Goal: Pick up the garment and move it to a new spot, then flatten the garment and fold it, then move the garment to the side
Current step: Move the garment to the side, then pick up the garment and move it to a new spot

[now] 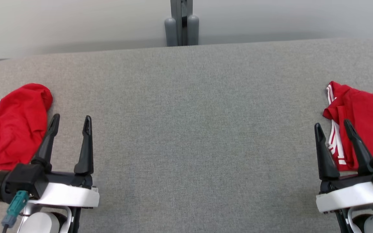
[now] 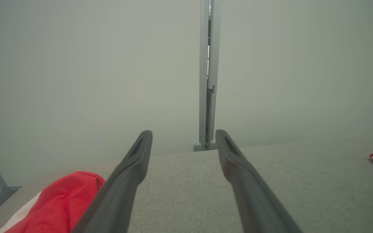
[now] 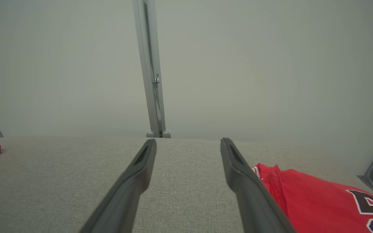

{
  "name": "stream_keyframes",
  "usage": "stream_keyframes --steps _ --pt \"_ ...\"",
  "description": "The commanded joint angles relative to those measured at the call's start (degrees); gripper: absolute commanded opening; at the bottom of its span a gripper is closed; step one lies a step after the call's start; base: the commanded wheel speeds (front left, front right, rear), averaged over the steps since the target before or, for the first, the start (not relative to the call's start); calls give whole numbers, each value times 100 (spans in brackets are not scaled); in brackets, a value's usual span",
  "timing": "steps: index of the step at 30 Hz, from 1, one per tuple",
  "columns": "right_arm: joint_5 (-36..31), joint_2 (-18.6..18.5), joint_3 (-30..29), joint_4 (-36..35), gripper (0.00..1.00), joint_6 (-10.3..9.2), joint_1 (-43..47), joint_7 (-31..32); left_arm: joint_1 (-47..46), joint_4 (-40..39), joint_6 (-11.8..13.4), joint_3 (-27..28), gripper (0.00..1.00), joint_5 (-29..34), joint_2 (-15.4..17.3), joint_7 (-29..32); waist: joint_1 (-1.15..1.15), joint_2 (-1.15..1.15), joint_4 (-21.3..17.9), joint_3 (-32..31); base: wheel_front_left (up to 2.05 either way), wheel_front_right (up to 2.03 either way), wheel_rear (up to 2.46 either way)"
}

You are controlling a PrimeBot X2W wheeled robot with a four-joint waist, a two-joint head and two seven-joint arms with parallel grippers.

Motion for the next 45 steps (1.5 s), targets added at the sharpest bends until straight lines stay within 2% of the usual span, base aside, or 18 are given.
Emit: stream_keyframes --steps 1,13,34,40,45 --pt "52 -7 -54 -31 100 0 174 28 104 56 -14 -22 100 -38 30 10 0 0 6 -194 0 0 0" --pt "220 -7 -152 -135 100 0 731 158 491 188 -4 -144 100 -111 115 216 0 0 23 -663 0 0 0" --pt "348 -6 -157 -139 100 0 887 168 553 189 54 -195 100 -232 150 277 0 0 73 -813 0 0 0" --pt "324 -7 -162 -198 100 -1 868 161 434 195 51 -188 100 -254 119 227 0 0 305 -744 0 0 0" --pt "290 -7 -69 -276 100 0 809 216 342 234 62 -163 100 -312 23 134 0 0 794 -688 0 0 0"
